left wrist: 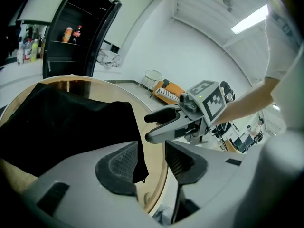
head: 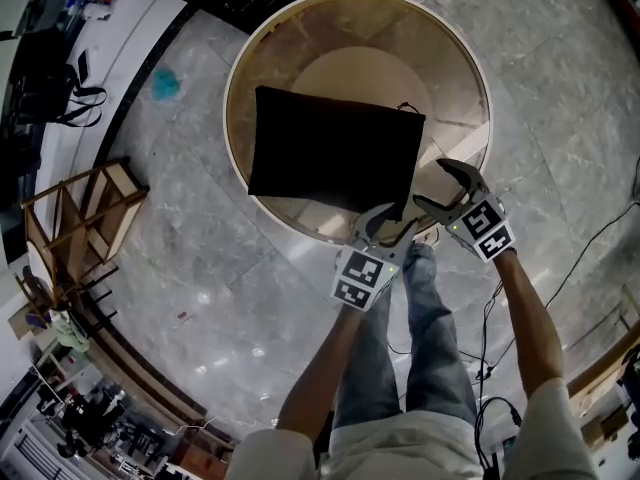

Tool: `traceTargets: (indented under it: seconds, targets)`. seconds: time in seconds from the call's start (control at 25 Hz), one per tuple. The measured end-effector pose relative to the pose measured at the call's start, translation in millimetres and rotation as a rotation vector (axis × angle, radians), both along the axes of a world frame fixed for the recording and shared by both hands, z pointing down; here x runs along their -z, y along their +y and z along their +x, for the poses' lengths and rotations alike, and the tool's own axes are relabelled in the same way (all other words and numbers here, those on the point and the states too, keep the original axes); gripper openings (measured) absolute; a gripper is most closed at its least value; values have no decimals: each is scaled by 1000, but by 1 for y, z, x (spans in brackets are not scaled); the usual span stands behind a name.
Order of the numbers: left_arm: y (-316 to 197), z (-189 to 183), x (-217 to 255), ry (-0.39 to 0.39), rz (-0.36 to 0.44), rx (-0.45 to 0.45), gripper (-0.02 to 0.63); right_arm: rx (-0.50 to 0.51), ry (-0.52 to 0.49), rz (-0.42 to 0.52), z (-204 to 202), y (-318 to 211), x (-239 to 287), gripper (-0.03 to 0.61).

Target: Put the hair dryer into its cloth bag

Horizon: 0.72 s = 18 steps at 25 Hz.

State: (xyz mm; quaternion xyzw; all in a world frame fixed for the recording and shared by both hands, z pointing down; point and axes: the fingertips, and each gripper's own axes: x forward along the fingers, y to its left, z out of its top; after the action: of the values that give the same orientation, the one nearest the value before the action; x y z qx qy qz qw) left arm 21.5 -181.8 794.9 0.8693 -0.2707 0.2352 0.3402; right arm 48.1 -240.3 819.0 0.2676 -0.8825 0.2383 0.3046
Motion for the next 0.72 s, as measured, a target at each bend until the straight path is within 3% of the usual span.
traceTargets:
  seconds: [0.12,0.28,0.44,0.56,0.72]
  targets:
    - [2,0,9,-4,25,4,173,-143,-93,-13,9,0,15,344]
    - [0,-7,25,-6,59,20,173,-200,-174,38,4,1,49,315]
    - [-10,-21,54,22,99,73,124,-289,-243,75,6,-3,94,205]
    - [-17,-25,81,44,137,102,69,-420,-312,74,22,-7,128,74]
    - [-13,-23,116,68,166,88,43,-505,-370,124,35,-5,178,37]
